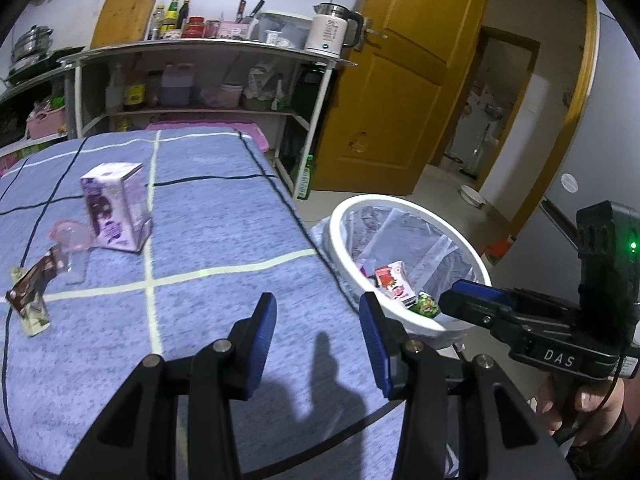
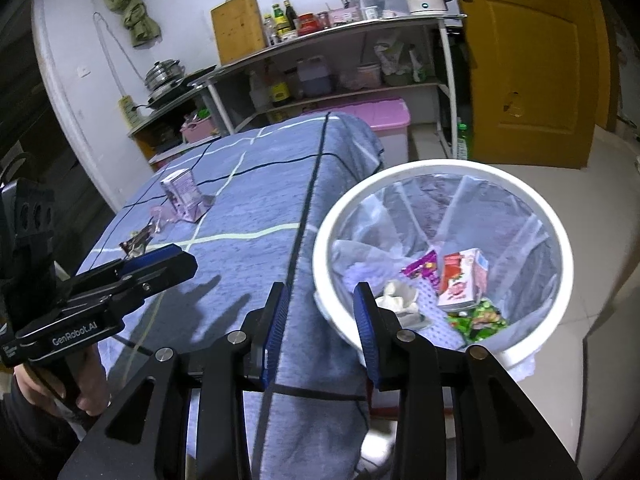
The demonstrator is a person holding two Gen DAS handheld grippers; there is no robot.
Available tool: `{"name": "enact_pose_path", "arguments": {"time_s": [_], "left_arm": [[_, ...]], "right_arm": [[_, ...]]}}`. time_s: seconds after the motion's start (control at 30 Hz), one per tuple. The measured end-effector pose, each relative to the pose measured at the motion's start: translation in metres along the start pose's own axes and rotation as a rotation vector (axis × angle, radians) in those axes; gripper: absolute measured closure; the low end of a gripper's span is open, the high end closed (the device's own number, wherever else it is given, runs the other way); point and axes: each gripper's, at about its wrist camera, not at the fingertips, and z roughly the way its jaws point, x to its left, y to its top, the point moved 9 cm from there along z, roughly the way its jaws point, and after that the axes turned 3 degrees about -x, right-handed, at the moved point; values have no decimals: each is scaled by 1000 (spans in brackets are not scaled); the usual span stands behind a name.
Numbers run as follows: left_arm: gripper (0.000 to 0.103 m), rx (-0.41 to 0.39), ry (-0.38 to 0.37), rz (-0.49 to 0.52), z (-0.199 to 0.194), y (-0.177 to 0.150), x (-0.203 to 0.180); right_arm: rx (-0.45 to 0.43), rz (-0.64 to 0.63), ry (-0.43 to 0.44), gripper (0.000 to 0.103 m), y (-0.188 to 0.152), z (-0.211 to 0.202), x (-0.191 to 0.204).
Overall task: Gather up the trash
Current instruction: 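Move both tools back over the table toward the remaining trash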
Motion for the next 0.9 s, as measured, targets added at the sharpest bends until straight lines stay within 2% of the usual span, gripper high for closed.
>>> {"name": "enact_pose_path", "arguments": {"time_s": [0.27, 0.9], "left_arm": [[58, -5, 54, -42, -10, -10, 29], [58, -50, 268, -190, -59, -30, 132]], "right_arm": [[22, -20, 31, 66, -4, 11, 18], [86, -108, 146, 64, -14, 46, 85]]}}
